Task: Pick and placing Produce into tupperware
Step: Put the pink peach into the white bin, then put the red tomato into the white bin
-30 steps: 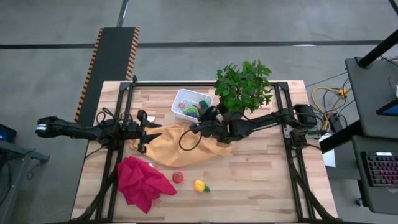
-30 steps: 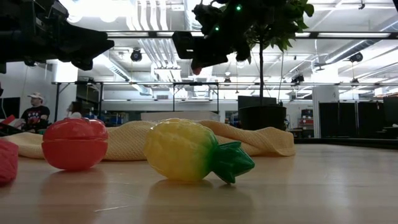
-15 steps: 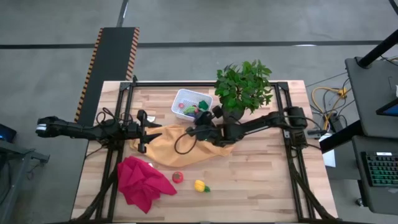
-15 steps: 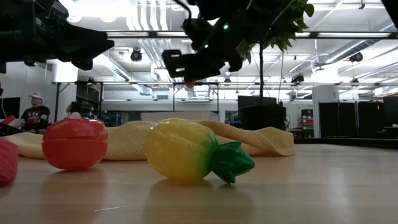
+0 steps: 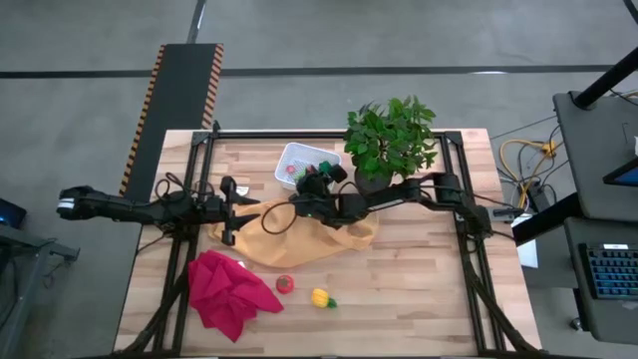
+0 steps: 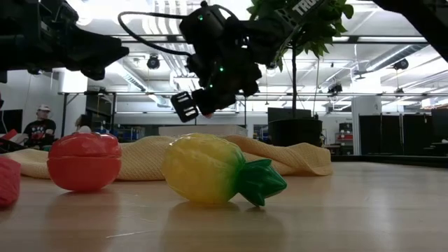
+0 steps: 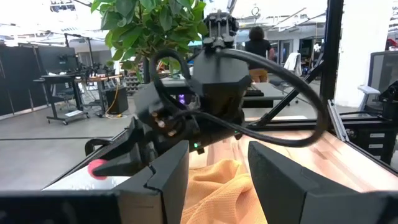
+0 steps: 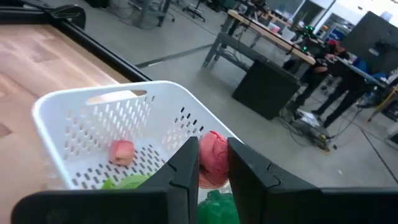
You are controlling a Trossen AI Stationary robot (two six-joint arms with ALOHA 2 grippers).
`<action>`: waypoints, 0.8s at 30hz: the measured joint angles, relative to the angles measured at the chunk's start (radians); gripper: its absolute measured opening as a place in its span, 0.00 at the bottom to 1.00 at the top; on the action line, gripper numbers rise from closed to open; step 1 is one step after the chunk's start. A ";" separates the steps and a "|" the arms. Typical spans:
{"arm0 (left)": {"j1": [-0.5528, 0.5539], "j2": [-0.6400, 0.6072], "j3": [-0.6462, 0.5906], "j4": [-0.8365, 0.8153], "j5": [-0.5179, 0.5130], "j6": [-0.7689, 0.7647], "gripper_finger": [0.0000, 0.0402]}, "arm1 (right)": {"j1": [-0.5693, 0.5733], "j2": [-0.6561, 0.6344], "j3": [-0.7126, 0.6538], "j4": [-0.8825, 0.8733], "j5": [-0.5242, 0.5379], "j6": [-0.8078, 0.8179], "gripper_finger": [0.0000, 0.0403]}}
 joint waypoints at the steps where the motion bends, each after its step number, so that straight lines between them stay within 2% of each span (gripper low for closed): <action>1: 0.000 0.002 0.000 -0.001 0.000 0.000 0.38 | -0.003 0.001 0.003 0.001 -0.001 0.003 0.16; 7: 0.000 0.018 0.000 -0.001 0.000 -0.001 0.38 | -0.004 -0.005 0.003 -0.011 -0.008 0.018 0.20; 19: 0.000 0.029 0.000 0.000 0.000 -0.002 0.38 | 0.001 -0.023 0.013 -0.034 -0.022 0.048 0.51; 24: 0.000 0.029 0.000 0.000 0.000 -0.001 0.38 | 0.034 -0.043 0.013 -0.049 -0.047 0.048 0.55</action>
